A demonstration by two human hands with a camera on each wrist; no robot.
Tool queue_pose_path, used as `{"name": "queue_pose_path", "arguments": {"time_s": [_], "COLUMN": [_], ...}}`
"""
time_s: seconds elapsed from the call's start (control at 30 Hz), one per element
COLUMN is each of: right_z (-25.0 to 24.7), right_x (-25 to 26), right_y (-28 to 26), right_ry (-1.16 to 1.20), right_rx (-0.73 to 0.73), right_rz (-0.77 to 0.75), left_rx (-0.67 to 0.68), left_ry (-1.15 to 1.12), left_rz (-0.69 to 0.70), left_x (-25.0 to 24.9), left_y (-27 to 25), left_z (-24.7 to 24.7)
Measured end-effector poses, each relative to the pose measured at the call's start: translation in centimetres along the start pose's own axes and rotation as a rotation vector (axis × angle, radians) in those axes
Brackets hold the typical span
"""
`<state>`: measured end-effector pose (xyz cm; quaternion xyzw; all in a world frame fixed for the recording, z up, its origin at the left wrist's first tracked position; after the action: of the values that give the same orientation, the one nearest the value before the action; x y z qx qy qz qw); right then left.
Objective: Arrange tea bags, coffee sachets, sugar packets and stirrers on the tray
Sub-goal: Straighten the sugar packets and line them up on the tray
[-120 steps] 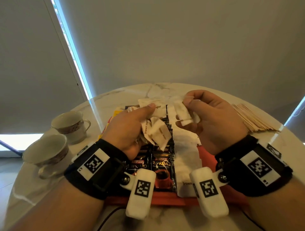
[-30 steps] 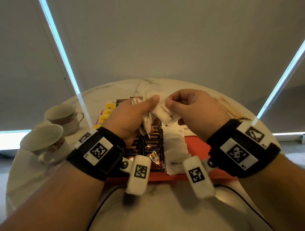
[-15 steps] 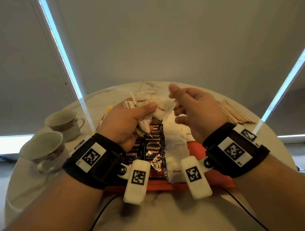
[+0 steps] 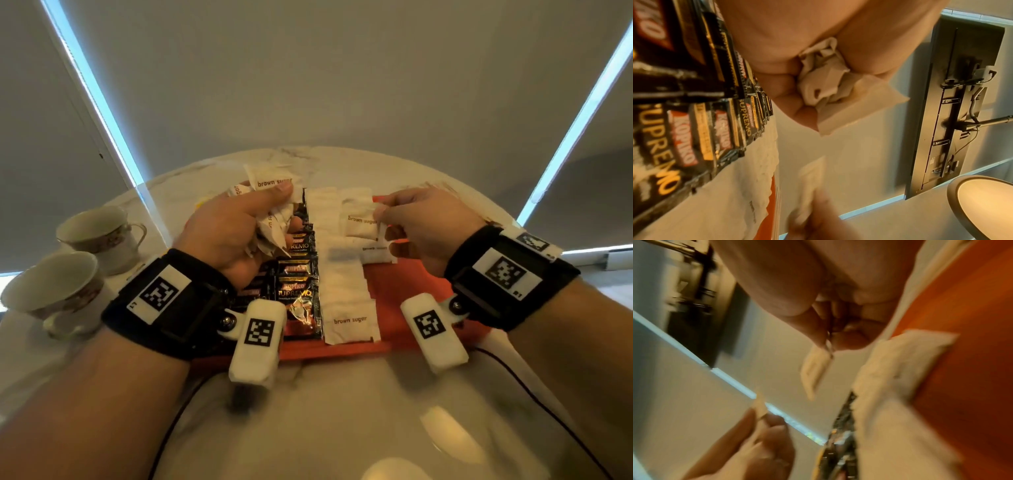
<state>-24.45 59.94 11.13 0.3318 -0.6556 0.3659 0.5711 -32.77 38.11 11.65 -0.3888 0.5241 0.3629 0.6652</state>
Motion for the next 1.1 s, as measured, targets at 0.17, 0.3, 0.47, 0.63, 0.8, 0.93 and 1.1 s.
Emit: {"name": "queue_pose_path", "arguments": {"time_s": [0.17, 0.3, 0.47, 0.63, 0.8, 0.93, 1.1], "right_z": [-2.3, -2.7, -2.3, -2.8, -2.3, -0.9, -0.9], "right_x": [-2.2, -2.5, -2.3, -2.4, -2.8, -3.0, -2.2], "right_y": [0.3, 0.3, 0.3, 0.4, -0.2, -0.6, -0.5], "right_ry": [-0.137, -0.183, -0.205, -0.085, 0.261, 0.373, 0.369], "right_rx": [-0.073, -0.042, 0.023, -0.067, -0.139, -0.054, -0.063], "right_rz": [0.178, 0.300, 0.326, 0.232, 0.172, 0.189, 0.157], "left_rx": [-0.025, -0.046, -0.034, -0.033, -0.019, -0.018, -0.019], "left_ry": [0.038, 0.048, 0.045, 0.050, 0.053, 0.055, 0.048], "left_rz": [-0.016, -0.026, -0.014, 0.002, -0.012, -0.024, -0.045], "left_x": [0.1, 0.5, 0.2, 0.2, 0.1, 0.2, 0.3], "left_y": [0.0, 0.0, 0.1, 0.2, 0.3, 0.3, 0.2], "left_z": [0.1, 0.2, 0.2, 0.0, -0.1, 0.0, -0.1]}}
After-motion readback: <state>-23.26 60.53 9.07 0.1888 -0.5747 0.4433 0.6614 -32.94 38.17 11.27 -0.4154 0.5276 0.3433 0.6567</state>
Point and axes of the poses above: each hand's wrist, its own y-axis towards the middle knuckle, its own z-axis out of the palm, x = y × z, the point moved 4 cm from there along y, towards the middle knuckle, and after that the axes turned 10 degrees about y, right-handed, at the moved point
